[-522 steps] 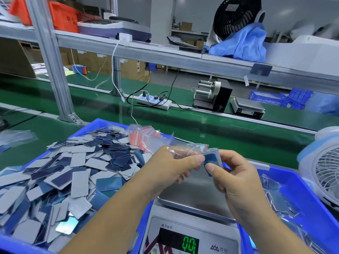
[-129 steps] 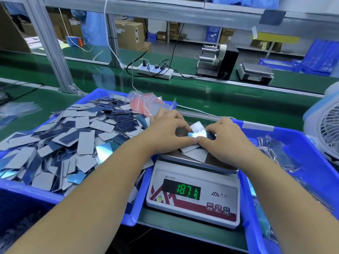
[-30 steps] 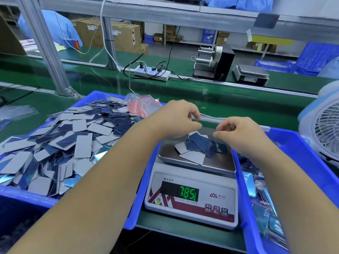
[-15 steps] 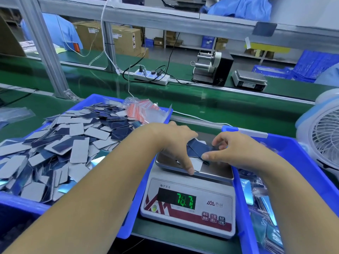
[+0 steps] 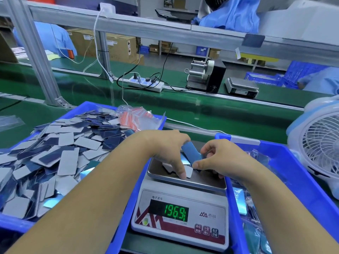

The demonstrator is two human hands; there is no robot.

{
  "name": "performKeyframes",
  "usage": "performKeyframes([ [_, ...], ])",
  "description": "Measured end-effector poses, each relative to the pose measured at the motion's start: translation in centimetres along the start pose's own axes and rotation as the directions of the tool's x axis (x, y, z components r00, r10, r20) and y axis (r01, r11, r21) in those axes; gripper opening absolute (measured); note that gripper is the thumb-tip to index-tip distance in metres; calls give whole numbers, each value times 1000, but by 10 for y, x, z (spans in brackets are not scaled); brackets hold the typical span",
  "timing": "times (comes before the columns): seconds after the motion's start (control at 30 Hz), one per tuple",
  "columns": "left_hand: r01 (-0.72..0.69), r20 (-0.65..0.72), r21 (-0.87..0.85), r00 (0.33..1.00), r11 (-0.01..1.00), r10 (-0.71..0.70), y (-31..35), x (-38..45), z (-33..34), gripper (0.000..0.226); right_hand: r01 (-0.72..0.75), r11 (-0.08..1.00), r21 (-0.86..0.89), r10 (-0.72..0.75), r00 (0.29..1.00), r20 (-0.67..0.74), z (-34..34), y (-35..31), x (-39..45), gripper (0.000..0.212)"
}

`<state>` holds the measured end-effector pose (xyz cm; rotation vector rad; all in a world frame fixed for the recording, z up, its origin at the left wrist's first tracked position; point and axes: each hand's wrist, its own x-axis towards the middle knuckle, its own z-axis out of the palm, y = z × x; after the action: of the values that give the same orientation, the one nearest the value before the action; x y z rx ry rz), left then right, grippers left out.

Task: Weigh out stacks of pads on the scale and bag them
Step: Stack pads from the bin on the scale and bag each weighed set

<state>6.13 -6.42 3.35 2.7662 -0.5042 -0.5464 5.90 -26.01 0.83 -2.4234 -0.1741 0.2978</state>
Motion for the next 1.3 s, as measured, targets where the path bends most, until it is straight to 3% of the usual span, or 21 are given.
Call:
performKeyframes([
  [0.2,89,25,9,996,996,-89,-2,3,-3,85,5,998,69,-9,998,60,0,-5,4,28],
  [0.47,87,-1,42,996,995,-87,0,4,-7,77,-1,999,39,-1,999,53,3,-7,4,27],
  [0.73,38,-76,-52,996,998,-42,-8,1,0,71,18,995,101,-23,998,51,2,-9,0,32],
  [0.9,-34,-133,-211,991,977,6,-17,-3,6,63,90,984,155,-94,995,17,7,-11,-3,31],
  [1.13,-126,-223,-274,973,953,65,-14,0,12,78,118,979,166,-118,993,-14,9,-11,-3,28],
  [1.3,-213,-288,-401,953,891,98,-15,1,15,65,169,957,235,-176,984,10,8,-9,-3,27],
])
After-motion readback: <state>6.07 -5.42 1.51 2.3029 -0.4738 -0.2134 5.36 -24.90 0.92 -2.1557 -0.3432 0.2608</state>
